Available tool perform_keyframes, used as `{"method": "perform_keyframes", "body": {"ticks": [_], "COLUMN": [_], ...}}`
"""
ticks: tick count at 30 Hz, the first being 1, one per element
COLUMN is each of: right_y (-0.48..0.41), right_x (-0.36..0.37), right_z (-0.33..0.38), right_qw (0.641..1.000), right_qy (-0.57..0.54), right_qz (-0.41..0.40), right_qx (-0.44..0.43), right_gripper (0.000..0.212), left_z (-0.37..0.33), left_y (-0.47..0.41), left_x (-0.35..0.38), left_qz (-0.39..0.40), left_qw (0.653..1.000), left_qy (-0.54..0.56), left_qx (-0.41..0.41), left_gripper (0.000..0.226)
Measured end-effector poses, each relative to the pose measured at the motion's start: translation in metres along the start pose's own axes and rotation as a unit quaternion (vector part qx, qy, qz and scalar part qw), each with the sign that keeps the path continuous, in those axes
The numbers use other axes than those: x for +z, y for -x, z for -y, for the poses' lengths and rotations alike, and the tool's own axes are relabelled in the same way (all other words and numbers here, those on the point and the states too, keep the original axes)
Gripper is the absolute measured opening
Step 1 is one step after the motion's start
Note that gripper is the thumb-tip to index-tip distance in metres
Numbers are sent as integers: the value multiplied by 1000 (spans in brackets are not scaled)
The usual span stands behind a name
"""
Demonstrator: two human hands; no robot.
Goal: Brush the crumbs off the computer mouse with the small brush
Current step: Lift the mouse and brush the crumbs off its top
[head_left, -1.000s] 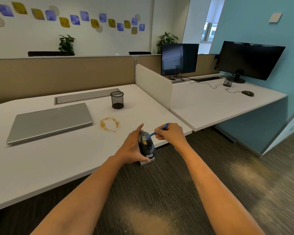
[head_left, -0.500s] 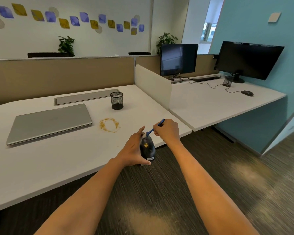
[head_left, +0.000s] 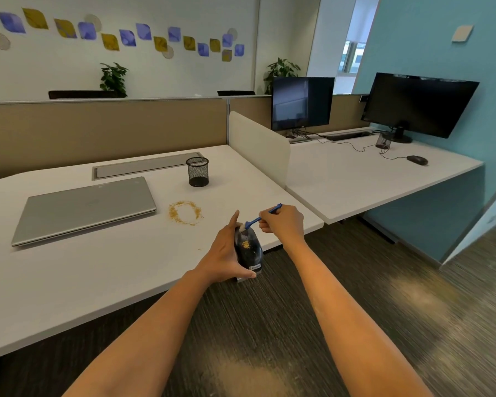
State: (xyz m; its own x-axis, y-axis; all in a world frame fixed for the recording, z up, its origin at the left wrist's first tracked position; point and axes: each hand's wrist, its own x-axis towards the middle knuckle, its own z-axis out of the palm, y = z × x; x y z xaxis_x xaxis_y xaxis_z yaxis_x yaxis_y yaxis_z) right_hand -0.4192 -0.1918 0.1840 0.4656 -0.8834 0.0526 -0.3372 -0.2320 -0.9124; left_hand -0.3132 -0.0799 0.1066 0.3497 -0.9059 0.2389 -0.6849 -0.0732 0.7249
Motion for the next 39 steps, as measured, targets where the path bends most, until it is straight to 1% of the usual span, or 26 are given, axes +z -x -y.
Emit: {"method": "perform_keyframes", "body": {"ticks": [2, 3, 4, 6, 7, 8, 12, 16, 17, 19, 23, 25, 28, 31, 33, 35, 39], "right_y": [1, 0, 0, -1, -1, -1, 1, 3, 3, 4, 2, 1, 1, 2, 4, 4, 5], "right_x": [1, 0, 0, -1, -2, -1, 0, 3, 4, 6, 4, 0, 0, 5, 7, 6, 2], "right_z": [0, 1, 1, 4, 5, 5, 5, 11, 12, 13, 9, 7, 7, 7, 8, 8, 7], "right_qw": [998, 998, 998, 999, 999, 999, 998, 999, 999, 999, 994, 993, 996, 998, 998, 997, 994], "right_qy": [26, 21, 4, -33, -33, -20, 28, 18, 25, 33, 40, 16, -30, -26, -19, -5, 9], "right_qz": [-46, -55, -48, 2, 23, 27, -45, 5, 5, -18, -96, -110, -85, -45, -35, -41, -86], "right_qx": [-30, -37, -33, -9, -2, -4, -46, -40, -40, -37, -37, -28, -19, -31, -44, -57, -73], "right_gripper": [18, 19, 19, 17, 16, 15, 17, 13, 13, 14, 19, 19, 19, 21, 22, 21, 22], "left_z": [0, -1, -1, -3, -3, -3, -4, -4, -4, -4, -4, -4, -5, -5, -4, -4, -6], "left_y": [0, 0, -1, -2, -2, -3, -2, -3, -3, -3, -1, 0, -1, -1, -1, 0, 0], "left_x": [0, 0, -1, -3, -4, -4, -3, -4, -4, -3, -4, -4, -6, -6, -6, -5, -4], "left_qz": [-5, -8, -11, -14, -14, -14, -11, -10, -10, -11, -13, -15, -15, -13, -10, -8, -8], "left_qw": [1000, 1000, 1000, 1000, 1000, 1000, 1000, 1000, 1000, 1000, 1000, 1000, 1000, 1000, 1000, 1000, 1000], "left_qy": [4, 5, 6, 9, 9, 10, 15, 16, 15, 15, 9, 7, 6, 9, 11, 9, 3], "left_qx": [1, 2, 1, -2, -4, -4, -1, -7, -7, -6, 1, 3, 4, -2, -6, -3, 3], "left_gripper": [136, 136, 135, 135, 135, 135, 136, 136, 136, 135, 135, 135, 134, 133, 134, 134, 133]}}
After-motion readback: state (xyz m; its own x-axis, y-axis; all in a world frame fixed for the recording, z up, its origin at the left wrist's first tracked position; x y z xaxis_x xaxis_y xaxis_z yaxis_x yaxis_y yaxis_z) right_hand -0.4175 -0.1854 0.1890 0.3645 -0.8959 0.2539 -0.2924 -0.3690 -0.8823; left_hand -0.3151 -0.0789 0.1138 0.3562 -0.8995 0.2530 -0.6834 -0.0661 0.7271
